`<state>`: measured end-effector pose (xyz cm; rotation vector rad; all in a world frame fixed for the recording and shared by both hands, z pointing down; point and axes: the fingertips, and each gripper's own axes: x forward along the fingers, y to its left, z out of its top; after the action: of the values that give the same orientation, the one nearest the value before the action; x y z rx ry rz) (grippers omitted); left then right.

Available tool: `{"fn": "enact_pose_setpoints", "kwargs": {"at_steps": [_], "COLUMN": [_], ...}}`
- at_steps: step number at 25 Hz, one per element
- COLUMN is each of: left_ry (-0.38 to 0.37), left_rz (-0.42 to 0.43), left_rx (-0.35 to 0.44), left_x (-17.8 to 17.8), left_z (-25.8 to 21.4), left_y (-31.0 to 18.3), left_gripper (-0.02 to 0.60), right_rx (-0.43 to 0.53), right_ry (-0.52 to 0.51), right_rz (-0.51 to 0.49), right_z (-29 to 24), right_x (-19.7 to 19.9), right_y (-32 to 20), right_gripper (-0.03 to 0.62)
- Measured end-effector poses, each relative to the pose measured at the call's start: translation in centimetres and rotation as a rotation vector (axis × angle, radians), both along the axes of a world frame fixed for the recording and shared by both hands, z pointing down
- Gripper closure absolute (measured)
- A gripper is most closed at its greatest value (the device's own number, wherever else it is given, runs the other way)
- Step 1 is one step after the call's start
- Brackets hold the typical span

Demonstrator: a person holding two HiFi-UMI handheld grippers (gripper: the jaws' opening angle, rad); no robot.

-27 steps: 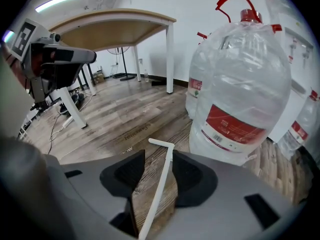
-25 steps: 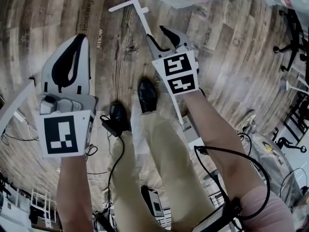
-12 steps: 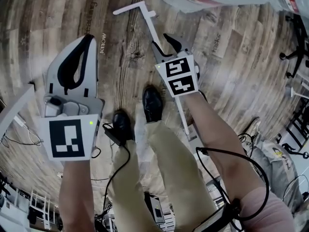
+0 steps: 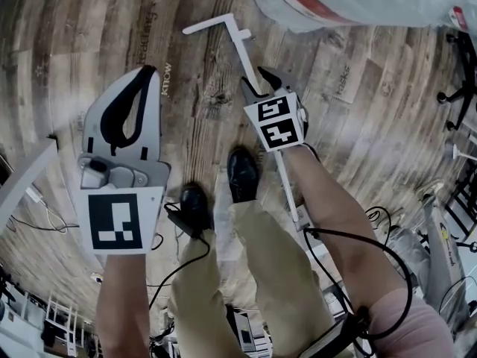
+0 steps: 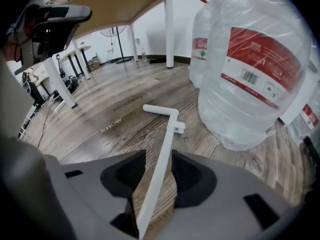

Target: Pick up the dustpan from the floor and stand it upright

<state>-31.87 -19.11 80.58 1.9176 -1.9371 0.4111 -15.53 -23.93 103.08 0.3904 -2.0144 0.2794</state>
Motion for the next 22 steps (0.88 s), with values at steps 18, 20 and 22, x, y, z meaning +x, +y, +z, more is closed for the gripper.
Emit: {"fn": "enact_pose_setpoints", "kwargs": {"at_steps": [18,20,22], "left_ry": [-0.005,-0.006,-0.005], "left_rz": [-0.015,-0.017,-0.021], "left_rx": [-0.006,-0.009,-0.008], "left_x": [-1.2,-1.4,-1.5], "left_z": [0.6,0.3,-0.4], "left_y": [0.5,0.6,0.8], "left_gripper": [0.566,0.566,0.566], "right_rx": [-0.078,-0.079,-0.068], "right_ry": [0.158,0.157,0.145], "right_rz": [0.03,0.046,0.06], "right_z": [6.9,6.6,5.6], "right_x": [2.1,2.1,2.1], "right_y": [0.9,0.6,0.3], "right_gripper": [0.48,0.487,0.49]}}
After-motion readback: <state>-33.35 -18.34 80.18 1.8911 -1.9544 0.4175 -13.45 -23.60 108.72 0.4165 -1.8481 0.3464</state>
